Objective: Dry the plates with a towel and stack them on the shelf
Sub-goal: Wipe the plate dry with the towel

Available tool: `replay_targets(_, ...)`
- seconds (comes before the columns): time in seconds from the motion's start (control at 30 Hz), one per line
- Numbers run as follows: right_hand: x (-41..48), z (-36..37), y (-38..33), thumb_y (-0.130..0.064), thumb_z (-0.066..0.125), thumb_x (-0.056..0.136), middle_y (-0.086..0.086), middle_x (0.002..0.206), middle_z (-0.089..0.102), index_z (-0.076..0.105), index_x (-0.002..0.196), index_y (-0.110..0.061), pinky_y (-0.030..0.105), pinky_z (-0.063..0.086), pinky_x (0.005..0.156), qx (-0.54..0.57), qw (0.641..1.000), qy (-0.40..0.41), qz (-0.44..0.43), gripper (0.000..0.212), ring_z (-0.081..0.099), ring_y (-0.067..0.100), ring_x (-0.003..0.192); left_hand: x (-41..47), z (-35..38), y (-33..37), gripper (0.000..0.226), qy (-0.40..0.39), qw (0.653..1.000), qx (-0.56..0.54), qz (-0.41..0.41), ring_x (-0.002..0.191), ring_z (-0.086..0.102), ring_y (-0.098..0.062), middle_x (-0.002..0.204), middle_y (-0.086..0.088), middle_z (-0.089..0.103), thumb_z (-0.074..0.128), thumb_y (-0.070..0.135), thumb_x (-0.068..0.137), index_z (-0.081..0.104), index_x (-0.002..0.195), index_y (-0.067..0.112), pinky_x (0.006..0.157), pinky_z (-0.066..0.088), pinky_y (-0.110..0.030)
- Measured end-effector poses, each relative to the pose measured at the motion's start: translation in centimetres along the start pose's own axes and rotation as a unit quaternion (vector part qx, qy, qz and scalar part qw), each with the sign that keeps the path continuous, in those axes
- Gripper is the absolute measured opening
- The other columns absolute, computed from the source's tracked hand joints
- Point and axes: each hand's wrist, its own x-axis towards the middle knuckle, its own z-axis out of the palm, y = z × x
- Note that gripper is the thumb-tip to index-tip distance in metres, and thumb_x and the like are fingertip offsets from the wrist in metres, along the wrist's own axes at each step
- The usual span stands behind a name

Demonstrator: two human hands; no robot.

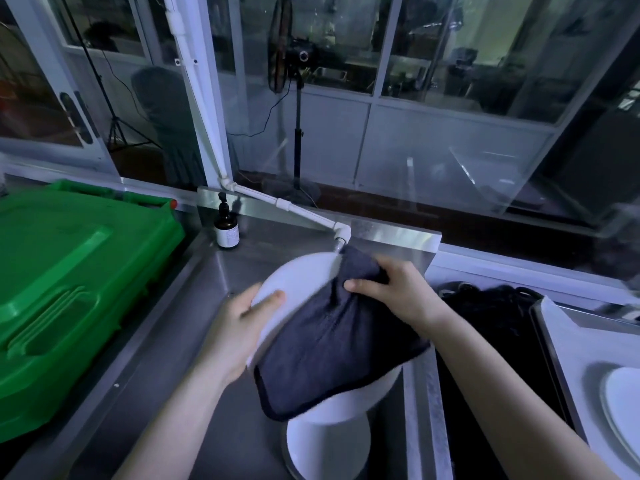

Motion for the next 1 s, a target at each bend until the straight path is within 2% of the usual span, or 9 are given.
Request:
replay_targets(0.1,1.8,0.4,-2.5,-0.038,0.083,0.072,0.011,0.084,0.068,0.066,0.091,-0.002,0.031,0.046,0.079,-0.164,0.976,-0.115,-0.085,0.044,0.059,0.021,0.08,-0.3,1.0,0.1,0.04,-0.09,0.994,0.058,0.029,0.085,0.053,-0.014,0.085,-0.003,0.062,0.067,0.042,0.079,0.069,0.092,0.004,0.08,0.038,-0.038)
replay_targets(0.17,2.2,0.2,-2.7,-0.04,0.082,0.073,0.016,0.084,0.066,0.066,0.09,-0.002,0.035,0.045,0.08,-0.184,0.974,-0.107,-0.079,0.045,0.057,0.021,0.08,-0.5,1.1,-0.1,0.025,-0.071,0.997,0.023,0.035,0.083,0.058,-0.013,0.084,0.002,0.067,0.066,0.035,0.083,0.072,0.088,0.012,0.079,0.043,-0.038)
replay_targets(0.3,0.0,-0.5,0.4,-0.027,0.08,0.078,-0.005,0.08,0.073,0.071,0.082,-0.015,0.028,0.049,0.077,-0.021,0.999,-0.016,0.018,0.015,0.062,0.003,0.078,-0.5,0.0,-0.6,0.01,0.058,0.995,-0.079,0.003,0.08,0.069,-0.01,0.087,0.006,0.077,0.069,0.024,0.09,0.077,0.084,0.025,0.076,0.052,-0.032)
replay_targets(0.43,-2.9,2.2,3.3,-0.015,0.073,0.085,0.005,0.095,0.076,0.073,0.095,-0.011,0.042,0.055,0.09,0.229,0.963,0.074,0.119,0.011,0.071,0.021,0.096,-0.5,0.1,-0.9,0.018,0.151,0.984,-0.094,-0.014,0.071,0.064,-0.003,0.081,0.015,0.071,0.067,0.032,0.094,0.072,0.077,0.028,0.06,0.051,-0.018)
replay_targets(0.63,-1.5,-0.1,1.7,-0.017,0.079,0.079,-0.004,0.093,0.077,0.072,0.096,-0.015,0.025,0.054,0.081,0.099,0.994,0.032,0.035,0.018,0.07,0.007,0.091,0.7,-0.7,0.8,0.019,0.025,0.999,-0.043,0.003,0.09,0.072,-0.011,0.096,0.007,0.078,0.065,0.023,0.096,0.079,0.086,0.031,0.081,0.055,-0.032)
replay_targets(0.73,0.0,-1.1,-0.9,-0.022,0.083,0.075,-0.019,0.079,0.073,0.07,0.082,-0.027,0.012,0.048,0.072,-0.004,0.999,-0.045,-0.023,0.015,0.063,-0.009,0.077,1.7,-0.8,2.0,0.017,-0.093,0.992,0.064,0.057,0.079,0.062,-0.01,0.086,0.011,0.071,0.069,0.039,0.085,0.072,0.088,0.023,0.074,0.046,-0.033)
replay_targets(0.8,0.5,-1.1,-1.7,-0.02,0.083,0.075,-0.025,0.074,0.07,0.068,0.079,-0.035,0.008,0.046,0.071,-0.02,0.994,-0.097,-0.038,0.022,0.061,-0.013,0.073,2.0,-0.4,2.6,0.015,-0.138,0.98,0.117,0.087,0.085,0.065,-0.008,0.093,0.018,0.071,0.069,0.043,0.08,0.07,0.093,0.037,0.077,0.051,-0.029)
replay_targets(0.9,0.2,-1.1,-0.9,-0.016,0.083,0.075,-0.006,0.08,0.075,0.074,0.082,-0.019,0.018,0.053,0.074,0.033,0.996,-0.08,-0.019,0.012,0.064,0.001,0.076,2.2,-0.2,3.4,0.036,-0.104,0.979,0.154,0.085,0.104,0.065,-0.014,0.108,0.016,0.07,0.07,0.054,0.07,0.064,0.105,0.051,0.092,0.052,-0.039)
replay_targets(1.0,-0.8,-0.8,1.2,-0.013,0.08,0.077,0.003,0.079,0.072,0.072,0.081,-0.006,0.03,0.052,0.075,0.125,0.992,0.027,0.009,0.011,0.063,0.01,0.077,1.6,-0.6,2.7,0.039,-0.027,0.991,0.113,0.069,0.097,0.067,-0.001,0.104,0.018,0.073,0.07,0.06,0.067,0.067,0.103,0.047,0.085,0.053,-0.032)
